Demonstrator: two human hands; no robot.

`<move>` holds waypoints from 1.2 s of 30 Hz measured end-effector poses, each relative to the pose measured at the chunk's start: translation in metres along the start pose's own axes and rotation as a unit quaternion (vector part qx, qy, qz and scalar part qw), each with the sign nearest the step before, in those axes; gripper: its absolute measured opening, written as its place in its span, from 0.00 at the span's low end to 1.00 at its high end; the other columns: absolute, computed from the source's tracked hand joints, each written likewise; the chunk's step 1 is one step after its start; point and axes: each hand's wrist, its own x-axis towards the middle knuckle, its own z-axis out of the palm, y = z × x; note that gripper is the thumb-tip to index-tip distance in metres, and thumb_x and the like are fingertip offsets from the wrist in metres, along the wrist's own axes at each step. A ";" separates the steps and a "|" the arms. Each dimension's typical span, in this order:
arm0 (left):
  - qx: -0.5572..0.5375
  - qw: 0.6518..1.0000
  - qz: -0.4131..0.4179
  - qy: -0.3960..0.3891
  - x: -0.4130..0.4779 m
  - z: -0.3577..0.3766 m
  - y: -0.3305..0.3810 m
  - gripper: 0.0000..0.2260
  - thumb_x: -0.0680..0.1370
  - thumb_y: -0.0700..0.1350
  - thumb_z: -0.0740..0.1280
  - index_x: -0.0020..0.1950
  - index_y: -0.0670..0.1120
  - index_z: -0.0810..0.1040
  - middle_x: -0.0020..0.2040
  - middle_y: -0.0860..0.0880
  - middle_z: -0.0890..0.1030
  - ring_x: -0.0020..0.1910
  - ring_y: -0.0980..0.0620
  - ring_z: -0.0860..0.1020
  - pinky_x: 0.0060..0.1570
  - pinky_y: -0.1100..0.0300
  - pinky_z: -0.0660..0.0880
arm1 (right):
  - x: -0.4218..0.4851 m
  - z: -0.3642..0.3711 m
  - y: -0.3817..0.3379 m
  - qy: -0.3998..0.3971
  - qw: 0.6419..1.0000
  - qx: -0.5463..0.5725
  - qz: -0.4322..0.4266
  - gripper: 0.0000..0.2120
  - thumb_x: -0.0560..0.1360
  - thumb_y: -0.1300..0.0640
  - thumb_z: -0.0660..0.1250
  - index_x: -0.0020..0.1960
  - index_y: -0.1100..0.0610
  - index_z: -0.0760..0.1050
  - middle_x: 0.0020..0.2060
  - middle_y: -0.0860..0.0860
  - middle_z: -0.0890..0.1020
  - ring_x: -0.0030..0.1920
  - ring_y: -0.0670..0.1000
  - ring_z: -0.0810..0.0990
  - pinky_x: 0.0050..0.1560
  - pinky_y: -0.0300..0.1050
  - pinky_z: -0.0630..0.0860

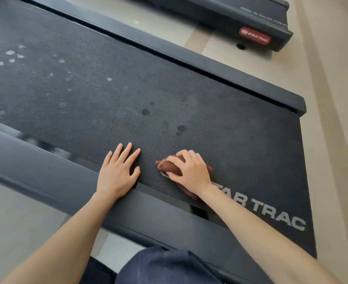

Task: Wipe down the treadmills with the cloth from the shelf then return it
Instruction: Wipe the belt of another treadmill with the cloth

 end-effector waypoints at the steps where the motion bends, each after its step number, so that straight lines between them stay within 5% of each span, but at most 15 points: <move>1: -0.006 1.000 0.000 0.001 -0.001 0.000 0.000 0.24 0.79 0.55 0.54 0.76 0.57 0.58 0.77 0.53 0.54 0.77 0.51 0.48 0.74 0.52 0.45 | -0.013 -0.003 0.006 -0.002 1.000 0.007 -0.007 0.17 0.69 0.44 0.70 0.55 0.51 0.80 0.48 0.53 0.79 0.44 0.56 0.77 0.43 0.49 0.74; 6: -0.007 1.000 -0.005 -0.007 -0.001 -0.006 0.000 0.27 0.75 0.56 0.49 0.75 0.57 0.60 0.77 0.53 0.56 0.76 0.50 0.49 0.74 0.53 0.46 | -0.086 -0.011 0.026 0.009 1.000 0.006 -0.028 0.18 0.71 0.40 0.65 0.58 0.46 0.74 0.53 0.49 0.77 0.49 0.54 0.75 0.49 0.48 0.70; 10: -0.001 1.000 -0.002 -0.023 -0.001 -0.008 0.001 0.24 0.78 0.55 0.52 0.75 0.57 0.59 0.77 0.53 0.56 0.76 0.50 0.50 0.73 0.53 0.46 | -0.039 0.003 0.015 0.016 0.999 -0.014 -0.042 0.16 0.70 0.40 0.65 0.51 0.48 0.79 0.46 0.49 0.79 0.45 0.53 0.77 0.45 0.47 0.72; 13: 0.011 0.998 0.057 -0.019 0.007 -0.021 -0.014 0.25 0.76 0.55 0.48 0.72 0.56 0.67 0.73 0.52 0.66 0.73 0.48 0.62 0.71 0.51 0.58 | 0.012 0.017 0.015 0.021 0.997 -0.026 -0.063 0.16 0.71 0.39 0.64 0.50 0.49 0.79 0.45 0.50 0.79 0.43 0.53 0.77 0.42 0.46 0.71; 15: 0.019 0.993 0.115 -0.025 0.018 -0.030 -0.036 0.26 0.75 0.55 0.47 0.71 0.54 0.69 0.71 0.52 0.69 0.72 0.47 0.65 0.70 0.50 0.60 | 0.044 0.026 0.031 0.021 0.999 -0.042 -0.020 0.16 0.71 0.40 0.66 0.51 0.49 0.79 0.44 0.51 0.79 0.43 0.54 0.77 0.42 0.46 0.71; 19: 0.000 0.989 0.134 -0.056 0.029 -0.030 -0.063 0.26 0.76 0.57 0.44 0.74 0.57 0.62 0.75 0.58 0.58 0.76 0.53 0.51 0.74 0.56 0.46 | 0.111 0.035 0.085 0.002 0.990 -0.077 0.116 0.17 0.74 0.40 0.65 0.57 0.50 0.77 0.50 0.53 0.77 0.50 0.56 0.75 0.48 0.50 0.69; 25: -0.021 0.990 0.120 -0.064 0.030 -0.034 -0.058 0.24 0.77 0.53 0.49 0.73 0.57 0.64 0.74 0.58 0.59 0.76 0.53 0.52 0.74 0.53 0.48 | 0.183 0.044 0.111 -0.008 0.965 -0.076 0.251 0.20 0.77 0.42 0.61 0.62 0.54 0.74 0.56 0.58 0.76 0.55 0.59 0.73 0.54 0.51 0.69; 33: -0.019 0.992 0.114 -0.050 0.030 -0.037 -0.052 0.22 0.76 0.50 0.53 0.71 0.56 0.69 0.73 0.56 0.65 0.74 0.51 0.58 0.73 0.52 0.53 | 0.132 0.047 0.060 -0.004 0.993 -0.015 -0.113 0.17 0.72 0.42 0.65 0.53 0.51 0.78 0.46 0.53 0.79 0.42 0.55 0.76 0.41 0.47 0.73; 36: -0.024 0.992 0.116 -0.045 0.031 -0.037 -0.051 0.22 0.76 0.50 0.55 0.70 0.56 0.69 0.72 0.56 0.66 0.74 0.50 0.60 0.72 0.51 0.54 | 0.158 0.045 0.102 -0.004 0.994 -0.032 -0.100 0.17 0.71 0.43 0.68 0.54 0.52 0.79 0.46 0.54 0.79 0.43 0.57 0.77 0.42 0.48 0.72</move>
